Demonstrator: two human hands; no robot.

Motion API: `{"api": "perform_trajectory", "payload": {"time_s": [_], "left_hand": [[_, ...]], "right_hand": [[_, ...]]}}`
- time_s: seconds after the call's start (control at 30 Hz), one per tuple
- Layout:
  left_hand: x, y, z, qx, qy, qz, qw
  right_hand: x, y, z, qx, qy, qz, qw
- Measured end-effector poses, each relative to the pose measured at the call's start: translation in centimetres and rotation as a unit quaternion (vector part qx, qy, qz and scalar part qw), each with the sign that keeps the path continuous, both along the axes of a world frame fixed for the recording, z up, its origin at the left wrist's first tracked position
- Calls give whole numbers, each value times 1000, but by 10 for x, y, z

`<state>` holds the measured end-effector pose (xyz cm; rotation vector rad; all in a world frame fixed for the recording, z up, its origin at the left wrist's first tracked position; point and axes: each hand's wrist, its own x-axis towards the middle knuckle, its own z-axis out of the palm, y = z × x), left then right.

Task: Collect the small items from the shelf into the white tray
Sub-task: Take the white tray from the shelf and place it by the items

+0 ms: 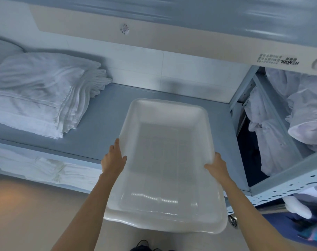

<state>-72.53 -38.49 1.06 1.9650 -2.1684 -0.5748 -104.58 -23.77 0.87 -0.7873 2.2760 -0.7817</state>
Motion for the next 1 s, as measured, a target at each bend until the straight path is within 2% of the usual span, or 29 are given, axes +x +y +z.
{"api": "perform_trajectory", "payload": {"time_s": [0.23,0.4,0.57,0.77,1.0], "left_hand": [[22,14,4,3,24,88,996],[70,52,6,-25,14,189,982],[122,104,12,-54,11,298,953],[181,189,13,-54,20,444,894],[254,317,9,-41,13,608,792]], "right_hand": [[3,5,-5,-35,-4,19,999],[27,-12,-4,-55,-1,85,995],[69,-32,-2,-84,0,177,981],[141,-56,7,-83,-2,330,940],[280,-60,12,-86,32,526,846]]}}
